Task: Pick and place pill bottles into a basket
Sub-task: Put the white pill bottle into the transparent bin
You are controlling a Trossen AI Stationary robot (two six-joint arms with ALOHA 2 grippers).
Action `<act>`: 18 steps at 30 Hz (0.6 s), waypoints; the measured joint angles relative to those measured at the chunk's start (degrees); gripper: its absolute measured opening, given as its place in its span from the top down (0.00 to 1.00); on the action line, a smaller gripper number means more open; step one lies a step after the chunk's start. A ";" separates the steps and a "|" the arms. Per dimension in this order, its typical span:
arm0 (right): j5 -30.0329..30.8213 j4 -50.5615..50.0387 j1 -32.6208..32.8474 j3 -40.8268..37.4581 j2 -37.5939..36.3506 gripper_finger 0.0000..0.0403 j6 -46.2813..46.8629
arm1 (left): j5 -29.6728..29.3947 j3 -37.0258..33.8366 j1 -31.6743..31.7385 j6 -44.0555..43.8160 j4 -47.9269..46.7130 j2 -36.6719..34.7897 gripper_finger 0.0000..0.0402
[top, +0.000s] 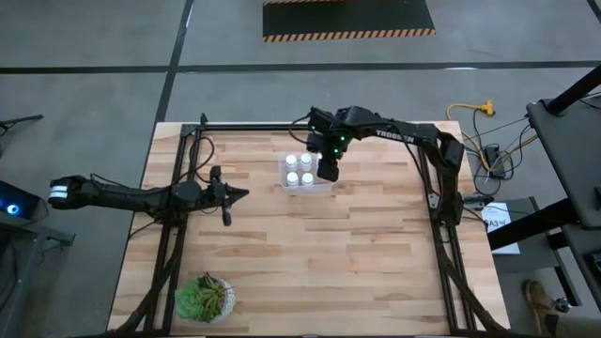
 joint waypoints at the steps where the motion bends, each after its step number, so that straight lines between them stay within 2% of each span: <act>1: 0.01 1.13 0.00 -0.74 0.00 0.65 0.01 | 0.02 0.00 0.00 0.00 0.00 0.00 1.00; 18: 0.08 11.94 0.03 -10.85 0.00 0.65 -0.43 | 0.02 0.00 0.01 -0.02 0.02 0.00 1.00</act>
